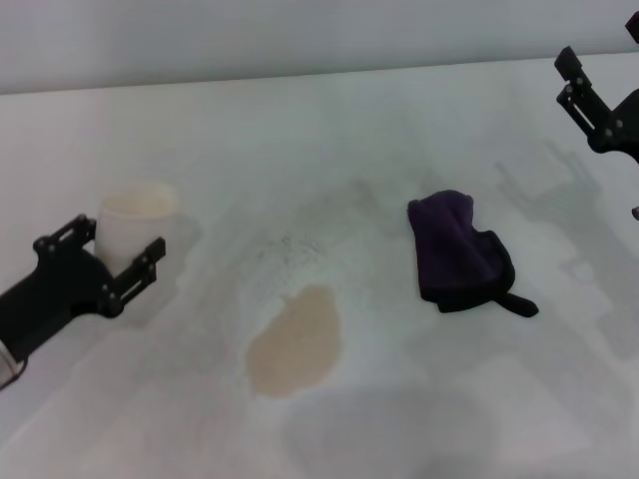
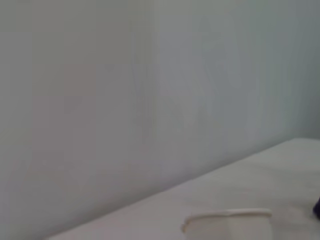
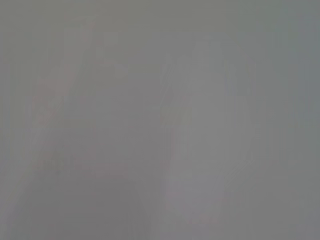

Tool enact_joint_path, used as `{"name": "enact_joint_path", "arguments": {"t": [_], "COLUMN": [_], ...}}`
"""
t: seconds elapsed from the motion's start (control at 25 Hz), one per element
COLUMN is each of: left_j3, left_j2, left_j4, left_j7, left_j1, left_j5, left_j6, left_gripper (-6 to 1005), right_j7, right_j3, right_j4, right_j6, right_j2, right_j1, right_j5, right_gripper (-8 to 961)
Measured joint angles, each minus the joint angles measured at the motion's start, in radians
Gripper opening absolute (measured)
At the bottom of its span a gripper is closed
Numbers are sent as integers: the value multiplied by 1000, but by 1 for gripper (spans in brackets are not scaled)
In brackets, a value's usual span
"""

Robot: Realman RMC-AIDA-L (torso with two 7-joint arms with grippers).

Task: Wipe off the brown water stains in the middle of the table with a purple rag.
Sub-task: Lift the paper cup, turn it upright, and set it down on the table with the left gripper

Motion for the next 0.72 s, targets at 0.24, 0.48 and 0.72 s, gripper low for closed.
{"name": "enact_joint_path", "arguments": {"t": [0.24, 0.48, 0.72], "left_j3": [1, 2, 3], "left_j2": [-1, -1, -2], "left_j4": [-29, -63, -90], "left_j7": [60, 110, 174], "left_j1": [45, 55, 64], "left_j5": [-37, -41, -44], "left_j6": [-1, -20, -21], "left_gripper": [623, 623, 626], "right_j7": [-1, -8, -9], "right_j3": [-1, -1, -1], "right_j4": [-1, 1, 4], "right_j6": [4, -7, -9], "right_j2": [-1, 1, 1], "right_j1": [-4, -4, -5], "right_j5": [-1, -1, -1], "right_gripper": [803, 803, 803]}}
